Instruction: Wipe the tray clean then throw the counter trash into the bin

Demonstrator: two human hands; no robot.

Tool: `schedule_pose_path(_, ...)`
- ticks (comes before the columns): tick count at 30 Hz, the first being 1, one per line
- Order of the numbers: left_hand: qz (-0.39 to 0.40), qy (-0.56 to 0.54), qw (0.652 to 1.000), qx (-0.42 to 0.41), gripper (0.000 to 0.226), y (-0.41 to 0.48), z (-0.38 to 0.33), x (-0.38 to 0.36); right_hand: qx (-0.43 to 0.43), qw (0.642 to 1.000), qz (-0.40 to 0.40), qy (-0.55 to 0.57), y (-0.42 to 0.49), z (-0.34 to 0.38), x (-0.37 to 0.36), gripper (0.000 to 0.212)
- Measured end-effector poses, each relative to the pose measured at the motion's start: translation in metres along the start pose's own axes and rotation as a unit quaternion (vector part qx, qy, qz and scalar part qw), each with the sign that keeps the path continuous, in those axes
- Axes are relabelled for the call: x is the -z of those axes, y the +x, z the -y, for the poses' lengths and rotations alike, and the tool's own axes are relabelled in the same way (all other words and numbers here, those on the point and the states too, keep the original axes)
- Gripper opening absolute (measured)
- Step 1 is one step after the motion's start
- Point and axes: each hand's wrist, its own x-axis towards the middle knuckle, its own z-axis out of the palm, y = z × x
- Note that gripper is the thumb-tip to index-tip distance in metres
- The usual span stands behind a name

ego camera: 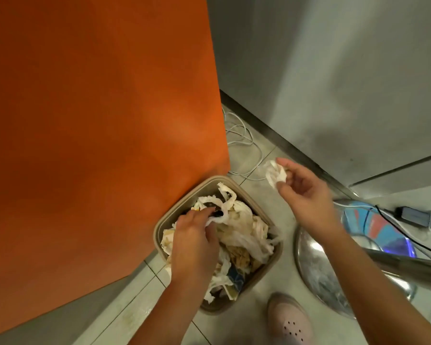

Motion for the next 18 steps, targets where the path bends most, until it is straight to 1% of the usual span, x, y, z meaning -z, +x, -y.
schedule_pose_path(2,-0.049,0.030,0.997,-0.042,0.036,-0.007,-0.004,0.008,0.030,0.998,0.059,0.007,-0.029,0.048,0.000,0.034)
schedule_pose_path(3,-0.051,0.042,0.997,-0.048,0.038,-0.011,-0.004,0.012,0.036,0.994,0.099,0.025,-0.042,0.063,-0.003,0.032)
schedule_pose_path(5,-0.015,0.064,0.997,-0.034,0.042,-0.016,-0.006,0.018,-0.006,0.983,0.177,0.044,-0.062,0.081,-0.015,0.028)
schedule_pose_path(6,0.014,0.080,0.996,-0.023,0.042,-0.018,-0.005,0.019,-0.029,0.978,0.207,0.012,-0.070,0.084,-0.024,0.026)
schedule_pose_path(7,0.045,0.101,0.994,-0.014,0.044,-0.019,-0.002,0.019,-0.043,0.973,0.224,-0.044,-0.074,0.081,-0.033,0.022)
schedule_pose_path(9,0.108,0.142,0.984,0.001,0.052,-0.023,0.002,0.023,-0.046,0.956,0.229,-0.179,-0.076,0.063,-0.050,0.020)
schedule_pose_path(10,0.136,0.143,0.980,0.019,0.054,-0.026,0.003,0.027,-0.038,0.937,0.231,-0.258,-0.074,0.052,-0.058,0.022)
schedule_pose_path(12,0.174,0.130,0.974,0.057,0.060,-0.034,0.004,0.037,-0.017,0.882,0.240,-0.405,-0.071,0.032,-0.070,0.030)
schedule_pose_path(14,0.182,0.118,0.973,0.078,0.060,-0.040,0.005,0.049,-0.010,0.829,0.255,-0.498,-0.068,0.026,-0.076,0.035)
schedule_pose_path(15,0.178,0.101,0.975,0.088,0.058,-0.041,0.005,0.056,-0.019,0.810,0.264,-0.523,-0.067,0.030,-0.077,0.036)
schedule_pose_path(16,0.169,0.086,0.977,0.095,0.056,-0.042,0.004,0.063,-0.020,0.796,0.270,-0.542,-0.064,0.038,-0.079,0.039)
schedule_pose_path(18,0.152,0.057,0.981,0.105,0.053,-0.042,0.000,0.079,-0.009,0.785,0.265,-0.560,-0.063,0.059,-0.081,0.047)
